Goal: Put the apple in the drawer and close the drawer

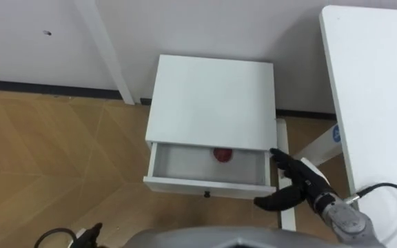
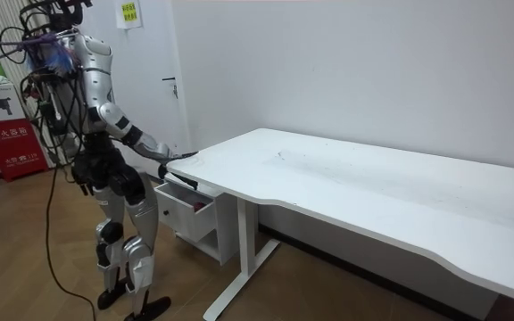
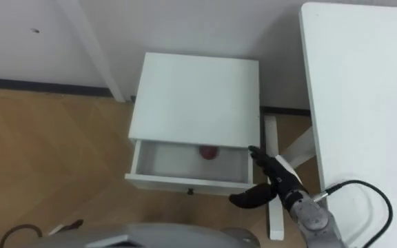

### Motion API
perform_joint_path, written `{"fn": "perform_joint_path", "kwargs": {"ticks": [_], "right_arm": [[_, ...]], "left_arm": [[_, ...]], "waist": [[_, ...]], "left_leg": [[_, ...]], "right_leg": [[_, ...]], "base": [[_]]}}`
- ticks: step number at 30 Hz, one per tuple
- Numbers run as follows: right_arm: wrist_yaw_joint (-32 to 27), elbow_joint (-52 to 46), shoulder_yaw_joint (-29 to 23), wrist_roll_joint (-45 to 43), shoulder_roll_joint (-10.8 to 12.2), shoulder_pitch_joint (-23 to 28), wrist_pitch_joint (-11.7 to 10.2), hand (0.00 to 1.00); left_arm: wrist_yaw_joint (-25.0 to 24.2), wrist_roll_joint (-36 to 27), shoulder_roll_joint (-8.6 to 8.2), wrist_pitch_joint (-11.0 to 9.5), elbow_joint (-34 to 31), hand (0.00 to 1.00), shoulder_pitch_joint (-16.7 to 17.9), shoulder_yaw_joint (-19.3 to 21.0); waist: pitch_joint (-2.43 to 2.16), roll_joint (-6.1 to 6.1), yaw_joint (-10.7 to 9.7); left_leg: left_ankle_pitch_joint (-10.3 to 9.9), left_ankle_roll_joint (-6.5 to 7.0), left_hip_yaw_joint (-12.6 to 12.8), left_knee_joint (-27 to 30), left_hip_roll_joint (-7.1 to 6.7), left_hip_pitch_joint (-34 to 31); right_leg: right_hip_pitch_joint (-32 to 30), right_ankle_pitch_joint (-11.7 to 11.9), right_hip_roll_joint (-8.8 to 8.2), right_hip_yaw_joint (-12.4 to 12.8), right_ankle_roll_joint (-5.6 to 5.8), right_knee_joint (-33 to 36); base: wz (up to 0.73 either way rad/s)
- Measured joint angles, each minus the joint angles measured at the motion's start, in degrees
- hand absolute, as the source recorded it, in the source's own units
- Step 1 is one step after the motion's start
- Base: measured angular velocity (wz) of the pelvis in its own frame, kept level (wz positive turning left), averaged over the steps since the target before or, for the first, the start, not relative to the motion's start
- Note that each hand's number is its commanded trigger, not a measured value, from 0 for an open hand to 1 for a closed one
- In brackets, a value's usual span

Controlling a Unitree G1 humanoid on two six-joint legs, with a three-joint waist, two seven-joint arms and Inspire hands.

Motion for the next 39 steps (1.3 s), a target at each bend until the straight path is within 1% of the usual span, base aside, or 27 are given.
{"fn": "perform_joint_path", "kwargs": {"ticks": [1, 5, 6, 8, 9, 10, 11, 13, 14, 16, 17, 19, 20, 22, 23, 24, 25, 26, 30, 31, 33, 34, 35, 36, 37, 38, 39], "right_arm": [[-0.6, 1.6, -0.2, 0.0, 0.1, -0.4, 0.0, 0.0], [-1.0, 4.0, -4.6, -0.5, 1.4, -1.6, -0.1, 0.0], [-1.3, 4.5, -6.1, -0.4, 1.3, -2.0, -0.3, 0.0], [-2.4, 4.9, -8.2, -0.3, 0.5, -2.2, -0.4, 0.0], [-3.4, 5.7, -9.6, -0.3, -0.3, -2.1, -0.4, 0.0], [-4.1, 6.7, -11.1, -0.3, -1.2, -2.1, -0.5, 0.0], [-4.5, 7.5, -11.8, -0.2, -1.9, -2.2, -0.5, 0.0], [-5.8, 11.8, -13.1, 0.4, -4.5, -3.6, 0.4, 0.0], [-5.9, 12.7, -13.1, 0.4, -4.9, -3.6, 0.5, 0.0], [-6.8, 16.3, -13.2, 1.4, -5.2, -3.5, 1.6, 0.0], [-6.8, 17.5, -12.9, 2.2, -5.0, -3.4, 1.8, 0.0], [-6.8, 21.9, -12.2, 3.4, -4.0, -2.0, 4.4, 0.0], [-6.9, 22.6, -11.7, 3.5, -3.8, -1.7, 5.1, 0.0], [-6.9, 26.1, -10.6, 4.5, -2.4, -0.2, 6.7, 0.0], [-7.0, 26.7, -10.5, 4.6, -2.2, -0.2, 7.2, 0.0], [-7.1, 27.3, -10.5, 4.6, -2.2, -0.1, 7.8, 0.0], [-7.5, 27.5, -10.5, 4.6, -2.2, -0.2, 7.9, 0.0], [-7.5, 27.5, -10.5, 4.7, -2.1, -0.6, 7.8, 0.0], [-9.6, 27.3, -10.5, 6.6, -2.4, -3.9, 7.8, 0.0], [-9.9, 27.2, -10.3, 7.3, -2.6, -4.8, 7.8, 0.0], [-10.0, 27.2, -10.0, 9.3, -3.3, -5.4, 7.9, 0.0], [-10.1, 27.2, -10.0, 10.0, -3.6, -5.8, 8.8, 0.0], [-10.1, 27.2, -10.0, 10.2, -3.8, -6.2, 9.5, 0.0], [-10.3, 27.2, -10.1, 11.0, -3.6, -7.2, 10.6, 0.0], [-10.4, 27.1, -10.7, 11.2, -3.1, -7.1, 10.7, 0.0], [-10.5, 27.5, -10.8, 11.2, -2.8, -6.9, 11.8, 0.0], [-10.5, 27.8, -10.7, 11.2, -2.7, -6.8, 12.5, 0.0]], "left_arm": [[0.3, 0.4, -0.03, 0.1, 0.0, 0.0, 0.2, 0.0], [0.2, 2.2, -0.48, 0.5, 0.4, 0.0, -0.8, 1.2], [0.2, 2.2, -0.44, 0.5, 0.4, 0.0, -1.3, 1.2], [0.0, 2.2, -0.44, 0.3, 0.6, 0.0, -2.9, 1.3], [-0.1, 2.2, -0.24, -0.1, 0.7, 0.0, -3.8, 1.5], [-0.2, 2.2, -0.08, -0.5, 0.7, 0.0, -4.9, 1.7], [-0.2, 2.2, -0.12, -0.6, 0.7, 0.0, -5.3, 1.9], [-0.1, 1.9, 0.75, -0.5, 0.9, 0.0, -5.4, 2.2], [-0.1, 1.9, 1.22, -0.3, 1.0, 0.0, -5.4, 2.1], [0.1, 1.8, 2.22, 0.3, 1.1, 0.0, -5.6, 2.1], [0.1, 1.8, 2.22, 0.5, 1.3, 0.0, -5.9, 2.1], [0.1, 1.1, 1.43, 1.3, 2.3, 0.0, -6.7, 1.9], [0.1, 0.6, 1.22, 1.5, 2.8, 0.0, -6.9, 1.9], [0.1, -0.9, 0.87, 3.3, 3.2, 0.0, -6.2, 1.4], [0.1, -1.1, 0.81, 3.9, 3.4, 0.0, -6.0, 0.9], [0.1, -1.1, 0.41, 4.7, 3.6, 0.0, -5.9, 0.9], [0.3, -1.1, 0.37, 5.2, 4.0, 0.0, -6.0, 0.9], [1.2, -1.1, 0.45, 5.5, 4.0, 0.0, -5.7, 0.9], [2.0, -1.2, 0.41, 6.9, 4.9, 0.0, -5.4, 0.9], [2.0, -2.2, 0.46, 7.2, 5.0, 0.0, -5.4, 1.0], [1.8, -2.9, 0.42, 7.4, 5.1, 0.0, -5.4, 1.0], [1.6, -3.0, 0.39, 7.4, 5.5, 0.0, -5.4, 1.2], [1.6, -2.9, 0.31, 7.4, 6.0, 0.0, -5.3, 1.3], [1.5, -3.1, -0.03, 7.4, 7.2, 0.0, -4.9, 2.1], [1.2, -3.3, 1.57, 7.3, 6.9, 0.0, -6.2, 2.0], [1.5, -3.2, 3.25, 6.7, 6.7, 0.0, -7.9, 2.2], [1.8, -3.2, 3.51, 6.5, 6.7, 0.0, -7.8, 2.4]], "waist": [[-0.24, -0.27, -0.3], [-0.22, 0.12, -1.2], [-0.17, 0.78, -1.9], [-0.12, 1.63, -2.5], [-0.11, 1.8, -3.4], [-0.11, 1.7, -4.3], [-0.13, 1.93, -4.3], [-0.35, 2.88, -4.1], [-0.31, 2.93, -4.3], [-0.15, 3.59, -4.4], [-0.04, 3.82, -4.4], [0.15, 5.54, -4.4], [0.16, 6.1, -4.5], [0.47, 7.44, -5.4], [0.57, 7.95, -5.5], [0.63, 9.34, -5.8], [0.62, 10.01, -6.0], [0.63, 10.11, -6.0], [0.75, 10.22, -7.1], [0.84, 10.09, -7.3], [0.93, 9.87, -7.6], [0.95, 9.99, -7.8], [0.92, 10.1, -8.0], [0.37, 8.92, -8.0], [1.24, 9.01, -8.4], [1.84, 10.19, -8.0], [1.85, 9.66, -7.1]], "left_leg": [[-0.1, 0.11, -0.1, 0.3, -0.05, -0.1], [-1.8, 0.98, -0.3, 3.7, -0.07, -1.9], [-2.9, 1.45, -0.5, 6.4, -0.02, -3.2], [-4.4, 2.49, 1.4, 9.9, -0.01, -5.0], [-5.0, 3.32, 3.8, 11.6, -0.13, -5.8], [-5.6, 4.29, 5.4, 12.8, -0.57, -6.1], [-6.0, 4.94, 5.8, 13.3, -0.73, -6.1], [-7.2, 6.88, 6.3, 15.1, -1.24, -5.8], [-7.4, 7.27, 6.2, 15.6, -1.29, -5.8], [-8.1, 8.36, 6.3, 17.6, -0.99, -6.9], [-8.2, 8.64, 6.3, 18.2, -0.9, -7.4], [-9.0, 9.99, 6.5, 20.8, -0.9, -9.5], [-9.1, 10.25, 6.5, 21.4, -0.87, -10.0], [-9.8, 11.44, 7.9, 22.4, -0.81, -10.3], [-9.9, 11.61, 8.3, 22.5, -0.78, -10.3], [-10.2, 12.11, 9.0, 22.9, -0.42, -10.2], [-10.6, 12.56, 9.7, 23.2, -0.22, -9.8], [-10.9, 12.76, 10.4, 23.4, 0.0, -9.3], [-11.8, 12.42, 10.6, 24.7, 1.22, -9.4], [-11.9, 12.21, 10.6, 25.1, 1.35, -10.2], [-12.5, 9.69, 10.6, 25.8, 1.36, -11.2], [-12.4, 7.37, 10.6, 25.6, 1.27, -11.8], [-12.0, 5.71, 10.9, 24.6, 1.04, -11.7], [-12.0, -1.6, 11.1, 24.8, 0.48, -11.6], [-14.9, 3.91, 6.2, 35.2, 4.8, -15.5], [-21.0, 6.52, 3.4, 41.2, 6.38, -19.3], [-21.2, 6.93, 3.4, 42.2, 5.7, -19.8]], "right_leg": [[0.3, 0.0, -0.14, -0.6, 0.03, 0.1], [-0.7, -0.9, -0.9, -0.9, 0.8, 3.5], [-2.3, -1.8, -1.75, -1.6, 1.12, 7.4], [-7.4, -2.8, -4.73, -2.1, 1.61, 18.8], [-11.3, -2.2, -7.4, -2.1, 1.63, 27.5], [-15.2, 0.0, -10.08, -0.9, 1.37, 35.4], [-17.4, 2.0, -10.81, 0.2, 1.05, 38.9], [-25.4, 11.8, -11.95, 4.5, -0.19, 51.2], [-27.6, 11.8, -11.93, 4.5, -0.38, 55.3], [-36.8, 9.0, -9.92, 3.6, -0.68, 71.1], [-39.3, 8.0, -9.24, 3.2, -0.65, 74.1], [-49.2, 4.1, -8.6, 1.3, -0.64, 81.8], [-51.5, 3.2, -8.69, 0.9, -0.68, 83.0], [-61.1, 0.4, -8.58, 0.9, -1.21, 85.6], [-63.2, 0.2, -8.66, 0.9, -1.35, 86.0], [-66.8, 0.2, -8.71, 1.1, -1.43, 86.4], [-69.4, 0.2, -8.76, 1.8, -1.44, 87.2], [-70.6, 0.2, -8.75, 2.8, -1.48, 88.1], [-70.4, 0.5, -8.77, 6.2, -1.39, 91.3], [-69.7, 0.7, -9.61, 7.2, -1.34, 91.7], [-67.7, 0.8, -10.89, 7.9, -1.25, 91.9], [-65.8, 0.9, -11.42, 7.9, -1.35, 91.7], [-64.7, 1.0, -11.26, 8.1, -1.61, 91.5], [-62.8, 0.9, -11.88, 8.7, -1.38, 90.8], [-62.9, 1.1, -12.31, 9.4, -0.43, 93.0], [-63.2, 0.9, -12.55, 10.8, 0.01, 93.9], [-62.3, 0.8, -12.35, 11.3, 0.13, 92.8]], "base": [[0.19], [0.17], [0.29], [0.43], [0.68], [0.67], [0.36], [-0.03], [0.0], [-0.1], [-0.17], [-0.09], [-0.06], [-0.18], [-0.34], [-0.32], [-0.33], [-0.24], [-0.13], [-0.12], [-0.05], [-0.08], [-0.22], [0.0], [0.15], [0.17], [-0.23]]}}
